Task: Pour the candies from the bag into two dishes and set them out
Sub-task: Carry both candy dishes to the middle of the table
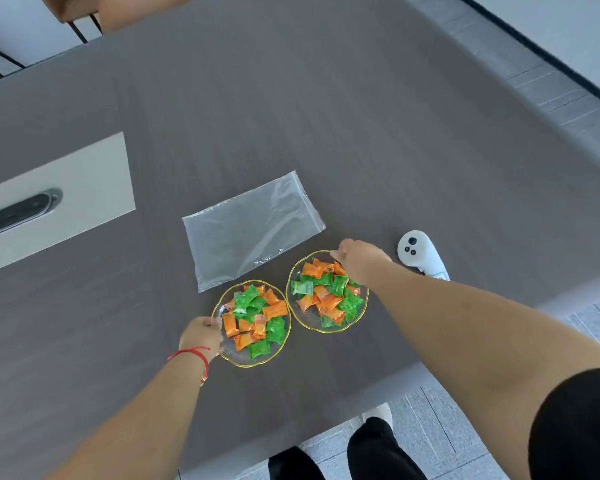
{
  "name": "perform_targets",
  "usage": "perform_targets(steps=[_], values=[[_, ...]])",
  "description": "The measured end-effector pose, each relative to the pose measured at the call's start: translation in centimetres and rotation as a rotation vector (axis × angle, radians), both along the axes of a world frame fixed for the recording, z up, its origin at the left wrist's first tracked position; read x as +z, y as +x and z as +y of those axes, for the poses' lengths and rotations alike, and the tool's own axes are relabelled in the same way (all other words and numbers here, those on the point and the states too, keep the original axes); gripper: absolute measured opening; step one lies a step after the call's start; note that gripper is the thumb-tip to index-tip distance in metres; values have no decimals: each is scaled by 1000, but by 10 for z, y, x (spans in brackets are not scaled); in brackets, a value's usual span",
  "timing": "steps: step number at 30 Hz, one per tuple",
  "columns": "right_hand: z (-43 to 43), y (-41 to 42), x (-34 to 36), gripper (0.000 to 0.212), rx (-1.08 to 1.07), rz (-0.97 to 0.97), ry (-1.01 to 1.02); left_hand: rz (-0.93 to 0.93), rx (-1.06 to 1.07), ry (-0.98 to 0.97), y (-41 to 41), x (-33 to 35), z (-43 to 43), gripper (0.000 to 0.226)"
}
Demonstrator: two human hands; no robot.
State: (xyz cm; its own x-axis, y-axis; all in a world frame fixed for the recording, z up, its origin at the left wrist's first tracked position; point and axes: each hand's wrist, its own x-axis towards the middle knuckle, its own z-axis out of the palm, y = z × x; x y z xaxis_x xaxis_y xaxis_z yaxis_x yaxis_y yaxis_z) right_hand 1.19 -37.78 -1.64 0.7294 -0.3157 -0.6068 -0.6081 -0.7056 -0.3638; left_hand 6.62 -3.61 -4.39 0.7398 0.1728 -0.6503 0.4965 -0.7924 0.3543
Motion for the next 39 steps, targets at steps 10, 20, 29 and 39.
perform_targets(steps=[10,20,29,39], values=[[-12,-30,-12,35,116,-110,-26,59,188,-165,-14,13,-13,14],[-4,-27,5,24,94,-130,32,71,350,-302,-26,27,11,12],[40,21,68,20,29,-180,112,-40,444,-519,-1,88,52,13],[107,106,142,20,-49,-292,267,-256,556,-718,64,174,135,16]])
